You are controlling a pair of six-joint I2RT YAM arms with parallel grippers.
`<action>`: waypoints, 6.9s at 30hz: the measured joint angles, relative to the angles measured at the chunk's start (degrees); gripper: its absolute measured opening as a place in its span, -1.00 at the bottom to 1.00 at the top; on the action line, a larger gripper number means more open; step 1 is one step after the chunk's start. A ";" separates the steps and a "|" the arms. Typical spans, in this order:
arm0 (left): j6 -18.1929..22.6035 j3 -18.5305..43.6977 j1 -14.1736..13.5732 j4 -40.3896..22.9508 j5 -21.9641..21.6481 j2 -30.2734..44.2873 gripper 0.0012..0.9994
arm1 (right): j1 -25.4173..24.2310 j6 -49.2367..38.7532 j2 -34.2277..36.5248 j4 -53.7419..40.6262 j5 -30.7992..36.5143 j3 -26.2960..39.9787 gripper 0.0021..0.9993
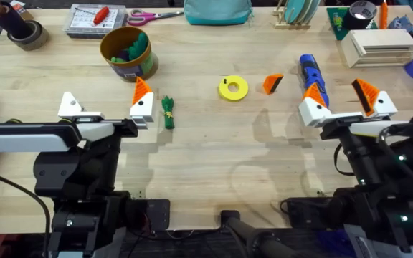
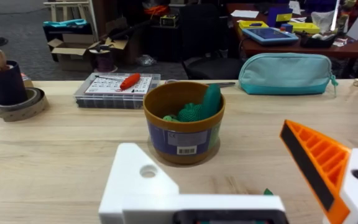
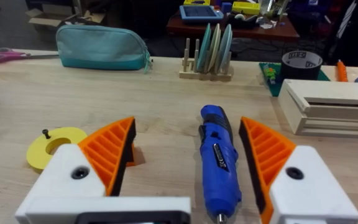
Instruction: Pick up the gripper from the table and insert it into the empty holder that is missing its gripper. Then pick up a screw, insert it into the mounting hole, and use the screwdriver to tighten it. Finally, clean up the table by picking up the vegetable and placing it into the bucket.
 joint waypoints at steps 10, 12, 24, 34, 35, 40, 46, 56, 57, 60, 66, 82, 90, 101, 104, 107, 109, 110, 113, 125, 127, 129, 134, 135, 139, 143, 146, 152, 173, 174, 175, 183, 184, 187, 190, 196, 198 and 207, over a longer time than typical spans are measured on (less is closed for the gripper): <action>0.00 0.00 0.00 0.05 0.00 0.00 0.97 | 0.00 -1.02 0.00 0.68 -0.07 0.00 0.99; 0.00 0.00 0.00 0.28 0.00 0.00 0.97 | 0.00 -1.44 0.00 2.81 -0.07 0.00 0.99; -0.39 6.98 0.00 0.79 0.92 0.04 0.97 | 0.00 -2.31 0.20 1.10 -0.72 15.43 0.99; -0.59 26.13 0.00 -14.57 1.05 11.91 0.97 | 0.00 -2.58 12.06 -19.68 -1.11 37.47 0.99; -0.70 28.90 0.00 -17.03 1.05 14.36 0.97 | 0.00 -2.58 14.58 -22.03 -1.14 39.91 0.99; -2.19 39.77 0.00 -27.90 1.05 25.09 0.97 | 0.00 -2.59 26.25 -32.93 -1.14 50.12 0.99; -3.00 47.34 0.00 -37.54 1.05 36.40 0.97 | 0.00 -2.60 39.11 -44.74 -1.15 58.55 0.99; -3.19 49.59 0.00 -43.68 2.60 48.44 0.97 | 0.00 -2.62 51.75 -50.51 -1.14 61.77 0.99; -3.19 49.59 0.00 -43.76 2.66 49.27 0.97 | 0.00 -2.62 52.47 -50.68 -1.14 61.77 0.99; -3.19 49.59 0.00 -43.78 2.80 50.86 0.97 | 0.00 -2.62 53.61 -51.01 -1.14 61.77 0.99; -3.19 49.59 0.00 -44.39 3.05 51.69 0.97 | 0.00 -2.62 54.68 -51.04 -1.14 61.77 0.99; -12.15 56.24 -9.14 -58.23 5.40 62.14 0.97 | 0.00 -2.62 54.75 -51.04 -1.14 61.77 0.99; -22.56 56.65 -16.25 -58.55 1.49 72.57 0.97 | 0.00 -2.62 54.75 -51.04 -1.14 61.77 0.99; -25.33 56.65 -17.05 -50.72 0.35 86.35 0.97 | 0.00 -2.62 54.75 -51.08 -1.14 61.77 0.99; -25.49 56.65 -17.05 -48.94 0.42 89.69 0.97 | 0.00 -2.62 54.75 -51.27 -1.14 61.77 0.99; -25.49 56.65 -17.05 -47.71 0.42 92.33 0.97 | 0.00 -2.62 54.75 -51.41 -1.14 61.79 0.99; -25.49 56.65 -17.03 -47.28 0.42 93.64 0.99 | 0.00 -2.62 54.75 -51.45 -1.14 61.77 0.99; -25.51 56.65 -17.00 -47.19 0.44 94.07 0.99 | 0.00 -2.62 54.75 -51.47 -1.14 61.77 0.99; -25.66 56.85 -16.87 -47.12 0.84 94.40 0.89 | 0.00 -2.62 54.75 -51.48 -1.14 61.77 0.99; -26.08 57.09 -16.87 -46.77 1.22 94.42 -0.98 | 0.00 -2.62 54.75 -51.49 -1.14 61.79 0.99; -26.09 57.09 -16.90 -46.77 1.22 94.42 -0.98 | 0.00 -2.62 54.75 -51.49 -1.14 61.79 0.99; -26.08 57.11 -16.88 -46.77 1.22 94.42 -0.98 | 0.00 -2.62 54.75 -51.49 -1.14 61.79 0.99; -26.08 57.20 -16.90 -47.05 1.25 94.42 -0.98 | 0.00 -2.62 54.75 -51.49 -1.14 61.79 0.99; -26.10 57.24 -16.87 -47.21 1.25 94.40 -0.98 | 0.00 -2.62 54.75 -51.49 -1.14 61.79 0.99; -26.10 57.66 -16.87 -47.77 1.31 92.55 -0.98 | 0.00 -2.64 54.75 -51.49 -1.14 61.78 0.99; -26.12 59.14 -16.87 -51.65 1.46 85.67 -0.98 | 0.00 -2.63 54.75 -51.49 -1.14 61.79 0.99; -26.12 61.29 -16.87 -55.15 1.49 79.73 -0.98 | 0.00 -2.63 54.75 -51.49 -1.14 61.79 0.99; -26.00 65.33 -16.87 -59.96 1.44 69.22 -0.98 | 0.00 -2.64 54.75 -51.49 -1.14 61.79 0.99; -25.16 66.42 -16.87 -61.20 0.64 58.97 0.32 | 0.00 -2.64 54.75 -52.19 -1.14 61.79 0.99; -25.18 66.42 -16.87 -61.22 0.61 58.97 0.64 | 0.00 -2.64 54.75 -52.25 -1.14 61.79 0.99; -25.31 66.42 -16.87 -61.20 0.61 58.97 0.88 | 0.00 -2.64 54.75 -52.33 -1.14 61.79 0.99; -25.20 66.42 -16.87 -61.20 0.59 58.97 0.97 | 0.00 -2.64 54.75 -52.37 -1.14 61.79 0.99; -25.20 66.42 -16.87 -61.20 0.59 58.97 0.97 | 0.00 -2.64 54.75 -52.37 -1.14 61.79 0.99; -25.20 66.42 -16.87 -61.14 0.19 58.97 0.97 | 0.00 -2.64 54.75 -52.37 -1.14 61.79 0.99; -24.88 66.42 -16.87 -60.89 -1.54 58.97 0.97 | 0.00 -2.64 54.75 -52.37 -1.14 61.79 0.99; -7.93 66.42 -16.87 -56.53 -5.48 58.96 0.97 | 0.00 -2.64 54.75 -52.37 -1.14 61.79 0.99; -3.35 66.42 -16.87 -55.26 -5.66 58.97 0.97 | 0.00 -2.64 54.75 -52.37 -1.14 61.79 0.99; 5.09 66.42 -16.87 -54.39 -6.05 58.97 0.97 | 0.00 -2.64 54.75 -52.37 -1.14 61.79 0.99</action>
